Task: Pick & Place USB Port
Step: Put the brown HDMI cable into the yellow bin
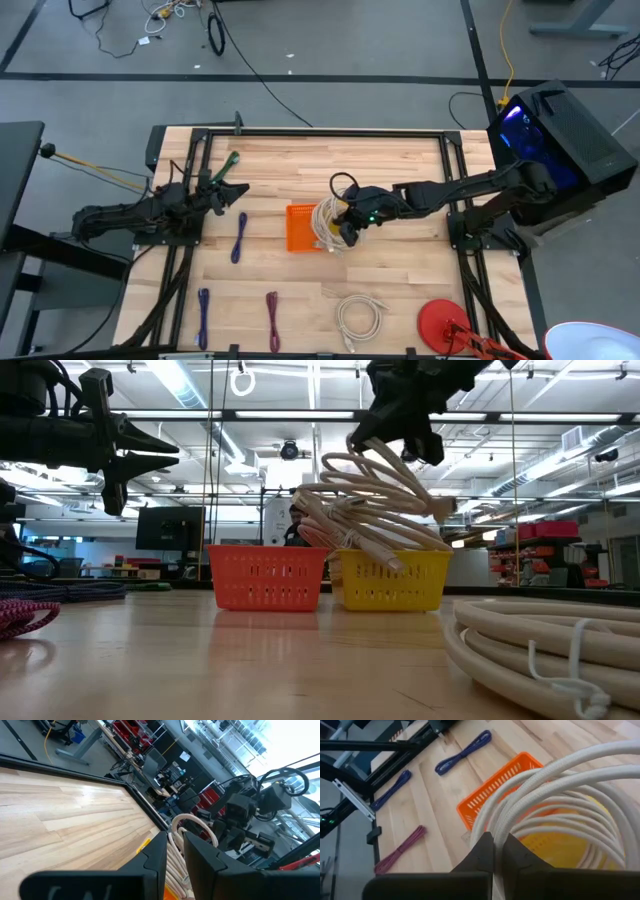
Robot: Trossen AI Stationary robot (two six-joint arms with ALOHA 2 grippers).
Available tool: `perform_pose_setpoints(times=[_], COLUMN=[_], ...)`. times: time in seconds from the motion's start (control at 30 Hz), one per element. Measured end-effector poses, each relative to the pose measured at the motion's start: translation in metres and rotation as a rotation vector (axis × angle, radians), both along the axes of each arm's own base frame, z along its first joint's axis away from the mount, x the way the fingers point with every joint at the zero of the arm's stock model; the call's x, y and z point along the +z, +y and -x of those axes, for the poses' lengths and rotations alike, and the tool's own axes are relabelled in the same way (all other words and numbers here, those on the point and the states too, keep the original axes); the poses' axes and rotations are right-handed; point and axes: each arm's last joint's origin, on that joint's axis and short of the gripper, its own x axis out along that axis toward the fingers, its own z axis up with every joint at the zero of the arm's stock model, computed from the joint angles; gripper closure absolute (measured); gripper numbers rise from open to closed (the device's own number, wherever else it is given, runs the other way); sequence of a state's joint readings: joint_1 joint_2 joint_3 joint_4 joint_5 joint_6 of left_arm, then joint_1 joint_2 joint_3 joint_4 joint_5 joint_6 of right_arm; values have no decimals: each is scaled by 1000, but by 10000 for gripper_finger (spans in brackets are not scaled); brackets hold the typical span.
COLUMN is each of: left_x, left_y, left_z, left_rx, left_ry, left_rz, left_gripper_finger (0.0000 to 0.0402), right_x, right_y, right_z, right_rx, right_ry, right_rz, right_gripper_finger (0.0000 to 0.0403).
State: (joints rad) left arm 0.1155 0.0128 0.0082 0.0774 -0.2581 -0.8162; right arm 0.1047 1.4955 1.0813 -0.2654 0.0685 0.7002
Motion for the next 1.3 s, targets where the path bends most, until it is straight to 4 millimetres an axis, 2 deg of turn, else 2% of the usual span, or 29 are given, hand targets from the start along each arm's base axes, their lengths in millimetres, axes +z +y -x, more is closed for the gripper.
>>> perform_pose_setpoints(times=[0.17, 0.37, 0.97, 1.13, 1.3], left_x=[0, 0, 0, 0, 0], left_y=[0, 0, 0, 0, 0], left_z=[0, 0, 0, 0, 0], left_rx=[1, 0, 0, 0, 0], left_ry=[1, -1, 0, 0, 0], left_rz=[0, 3, 0, 0, 0], left_gripper_finger=[333, 333, 333, 333, 333], right_x=[-12, -18, -16, -15, -5], right_y=[1, 2, -7, -15, -24], right_z=[-8, -11, -14, -15, -16], right_rx=[-3, 29, 26, 19, 22], right_ry=[28, 46, 11, -2, -74], right_rz=[-17, -51, -44, -34, -41], right_gripper_finger=[388, 358, 322, 301, 274])
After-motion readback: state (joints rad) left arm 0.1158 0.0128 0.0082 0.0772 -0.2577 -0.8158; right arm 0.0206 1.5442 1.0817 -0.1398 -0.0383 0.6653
